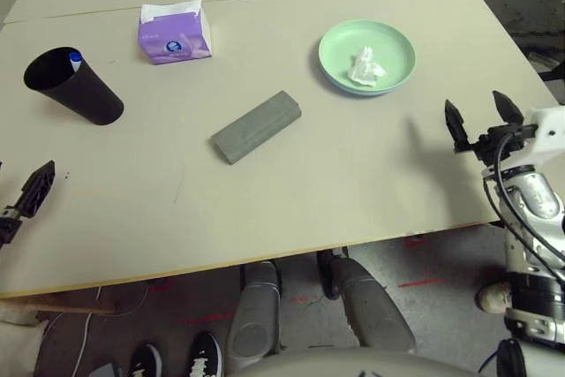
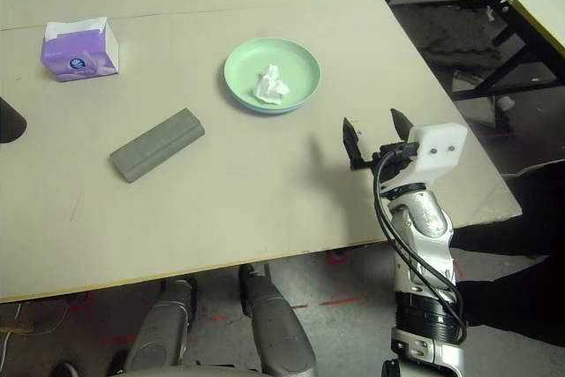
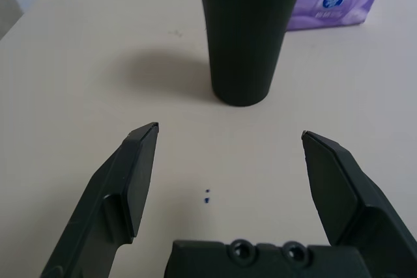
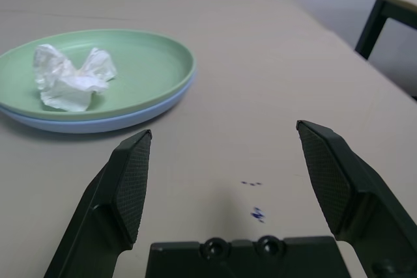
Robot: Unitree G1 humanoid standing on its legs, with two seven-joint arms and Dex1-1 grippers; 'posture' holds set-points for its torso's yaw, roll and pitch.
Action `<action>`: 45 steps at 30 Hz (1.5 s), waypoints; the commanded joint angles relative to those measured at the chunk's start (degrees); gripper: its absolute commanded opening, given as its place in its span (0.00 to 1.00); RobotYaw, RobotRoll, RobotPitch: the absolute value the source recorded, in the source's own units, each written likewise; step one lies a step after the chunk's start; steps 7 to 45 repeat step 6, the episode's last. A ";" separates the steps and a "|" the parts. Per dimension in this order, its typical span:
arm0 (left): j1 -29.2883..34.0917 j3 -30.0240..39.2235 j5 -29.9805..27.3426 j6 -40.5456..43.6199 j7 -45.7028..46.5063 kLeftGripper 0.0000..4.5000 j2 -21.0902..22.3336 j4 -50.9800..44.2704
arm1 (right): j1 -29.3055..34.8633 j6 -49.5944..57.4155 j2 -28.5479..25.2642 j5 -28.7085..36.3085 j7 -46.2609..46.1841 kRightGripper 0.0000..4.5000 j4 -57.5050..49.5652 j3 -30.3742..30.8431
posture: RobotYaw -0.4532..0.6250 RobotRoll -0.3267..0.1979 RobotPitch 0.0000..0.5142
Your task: Organize and tidy the items on the table.
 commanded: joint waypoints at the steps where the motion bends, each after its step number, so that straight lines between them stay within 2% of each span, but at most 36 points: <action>1: 1.31 1.18 0.14 0.68 -0.09 0.99 1.13 0.39 | 1.02 0.95 0.37 0.52 0.28 1.00 -1.67 1.27 | 0.46 0.62 0.72; 6: -0.37 -0.50 -0.04 0.72 0.07 0.99 1.57 -0.02 | 2.25 1.13 0.87 0.62 -0.64 1.00 -3.34 1.27 | 0.44 0.62 0.69; 45: -0.37 -0.50 -0.04 0.72 0.07 0.99 1.57 -0.02 | 2.25 1.13 0.87 0.62 -0.64 1.00 -3.34 1.27 | 0.44 0.62 0.69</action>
